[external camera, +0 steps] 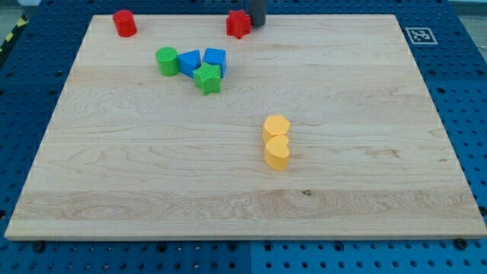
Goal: Point your arm at blue cube
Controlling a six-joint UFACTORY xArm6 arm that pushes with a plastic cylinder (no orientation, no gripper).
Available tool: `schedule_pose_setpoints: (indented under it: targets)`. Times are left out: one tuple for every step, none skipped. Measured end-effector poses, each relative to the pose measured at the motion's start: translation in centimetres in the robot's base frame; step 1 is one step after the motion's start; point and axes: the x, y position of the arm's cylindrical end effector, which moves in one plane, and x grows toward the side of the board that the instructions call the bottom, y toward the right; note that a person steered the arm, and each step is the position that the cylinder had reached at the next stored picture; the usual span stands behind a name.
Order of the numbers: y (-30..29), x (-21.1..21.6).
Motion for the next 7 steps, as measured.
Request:
schedule_pose_setpoints:
  targets:
    - [4.7, 4.1]
    - [7.7, 12.8]
    - [8.1, 15.7]
    - [8.1, 15.7]
    - [6.0, 15.3]
    - [2.1, 13.5]
    - [0.8, 13.5]
